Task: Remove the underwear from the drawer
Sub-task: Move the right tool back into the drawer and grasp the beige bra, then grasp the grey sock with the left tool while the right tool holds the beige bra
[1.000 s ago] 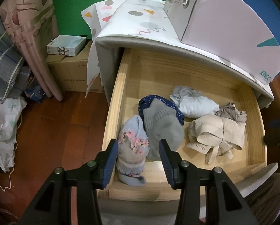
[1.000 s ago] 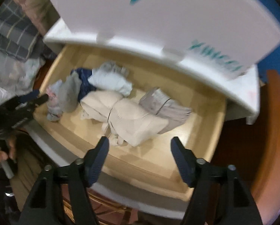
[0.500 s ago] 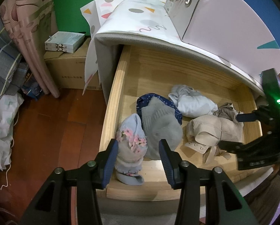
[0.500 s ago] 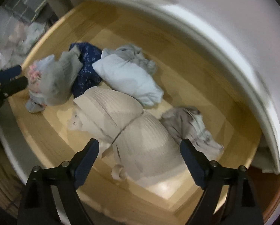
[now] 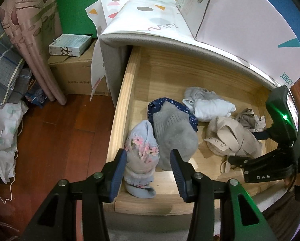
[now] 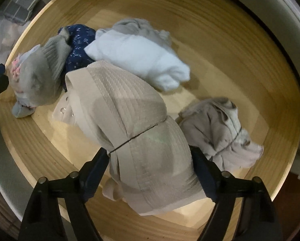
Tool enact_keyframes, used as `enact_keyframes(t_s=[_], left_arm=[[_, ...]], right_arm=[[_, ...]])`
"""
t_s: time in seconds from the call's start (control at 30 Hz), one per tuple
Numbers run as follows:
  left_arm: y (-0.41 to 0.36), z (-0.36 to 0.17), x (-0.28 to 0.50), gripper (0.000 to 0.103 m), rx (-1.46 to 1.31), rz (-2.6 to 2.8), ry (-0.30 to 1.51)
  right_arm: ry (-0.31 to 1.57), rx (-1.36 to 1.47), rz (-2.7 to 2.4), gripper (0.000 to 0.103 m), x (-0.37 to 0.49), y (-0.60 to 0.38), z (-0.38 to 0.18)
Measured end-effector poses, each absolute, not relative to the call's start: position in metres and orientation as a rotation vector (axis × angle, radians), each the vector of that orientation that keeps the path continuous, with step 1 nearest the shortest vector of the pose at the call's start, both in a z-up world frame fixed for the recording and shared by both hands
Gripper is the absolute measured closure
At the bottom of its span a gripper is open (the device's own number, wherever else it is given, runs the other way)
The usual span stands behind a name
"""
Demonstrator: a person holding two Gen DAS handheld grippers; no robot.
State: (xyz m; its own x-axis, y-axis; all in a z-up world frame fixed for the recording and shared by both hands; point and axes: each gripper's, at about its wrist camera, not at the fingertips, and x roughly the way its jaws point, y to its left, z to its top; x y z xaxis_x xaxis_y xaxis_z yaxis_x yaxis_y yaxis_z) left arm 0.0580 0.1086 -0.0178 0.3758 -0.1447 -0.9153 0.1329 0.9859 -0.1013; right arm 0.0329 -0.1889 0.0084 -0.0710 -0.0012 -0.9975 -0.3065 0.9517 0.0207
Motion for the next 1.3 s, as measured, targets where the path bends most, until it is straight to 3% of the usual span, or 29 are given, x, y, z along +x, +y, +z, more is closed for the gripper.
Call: enact_keyframes(t_s=[0.9,1.3], left_arm=[[0.106,-0.017,0.057,0.057,0.002,-0.172,1.167],[0.073,-0.011,0.068,0.057,-0.007,-0.300,1.263]], right_arm=[[1.717,0.111,-0.093,0.034,-0.001,-0.291,0.007],[1.671,0.052,-0.107,0.033,-0.032,-0.285,0.001]])
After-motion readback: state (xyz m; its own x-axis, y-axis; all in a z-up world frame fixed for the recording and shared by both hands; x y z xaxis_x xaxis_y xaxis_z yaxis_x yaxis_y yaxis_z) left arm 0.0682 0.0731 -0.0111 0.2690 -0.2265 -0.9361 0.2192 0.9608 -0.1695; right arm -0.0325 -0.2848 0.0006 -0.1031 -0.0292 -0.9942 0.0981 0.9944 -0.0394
